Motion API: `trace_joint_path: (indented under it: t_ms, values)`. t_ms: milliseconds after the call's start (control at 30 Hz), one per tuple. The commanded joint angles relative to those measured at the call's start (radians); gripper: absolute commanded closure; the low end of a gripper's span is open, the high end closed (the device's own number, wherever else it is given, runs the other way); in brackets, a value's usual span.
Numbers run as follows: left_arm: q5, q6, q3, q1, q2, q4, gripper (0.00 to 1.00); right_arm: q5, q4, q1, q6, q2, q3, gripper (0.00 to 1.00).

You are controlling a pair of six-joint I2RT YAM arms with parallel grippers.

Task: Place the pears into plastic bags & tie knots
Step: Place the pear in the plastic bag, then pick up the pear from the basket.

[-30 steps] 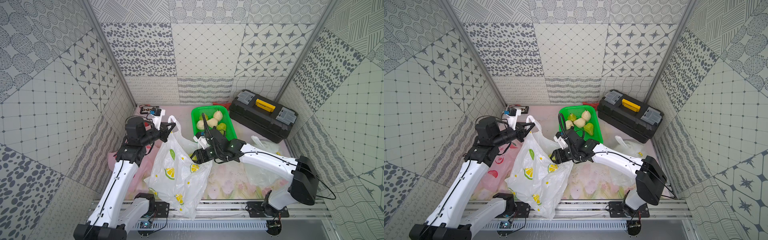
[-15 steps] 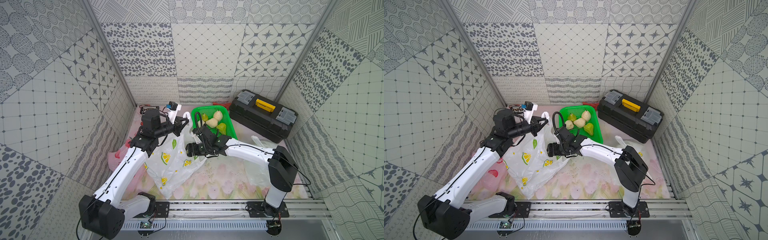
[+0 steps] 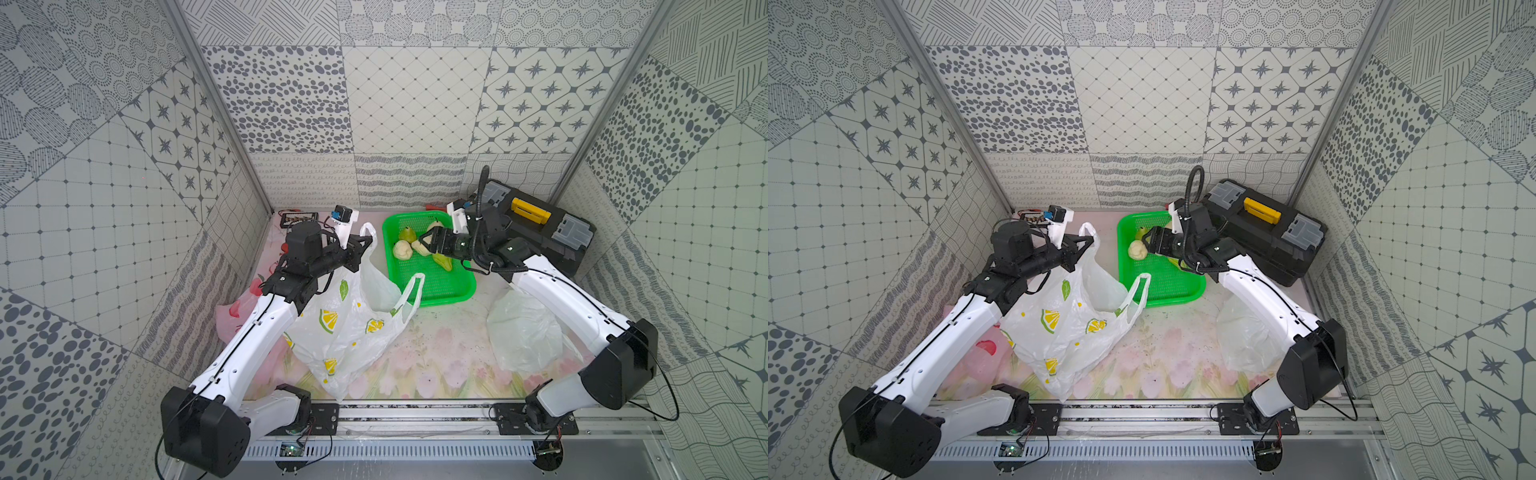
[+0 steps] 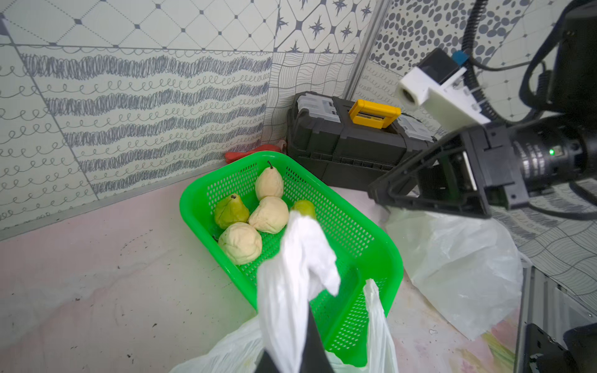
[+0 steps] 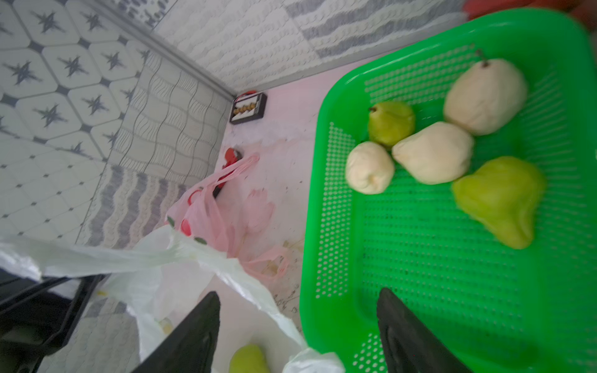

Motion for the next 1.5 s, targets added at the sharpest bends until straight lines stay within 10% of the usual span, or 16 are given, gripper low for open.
trace_joint_path:
  t_ms: [0,300,733,1033,1467]
  values:
    - [-0.070,0.018,0.006,0.005,-0.028,0.012,1.00,0.194,-0.103,-0.006,-0.104,0.123,0.023,0.21]
    - [-0.023,0.018,0.011,0.005,-0.042,-0.028,1.00,0.490,-0.220,-0.014,-0.295,0.453,0.261,0.17]
    - [-0.013,-0.004,-0.012,0.000,-0.040,-0.017,1.00,0.456,-0.259,-0.016,-0.332,0.754,0.503,0.31]
    - [-0.012,-0.026,-0.015,-0.004,-0.027,0.002,1.00,0.419,-0.213,-0.004,-0.287,0.475,0.316,0.54]
    - [-0.028,-0.044,0.017,-0.020,-0.002,-0.016,1.00,-0.033,0.232,0.168,0.095,-0.036,-0.078,0.63]
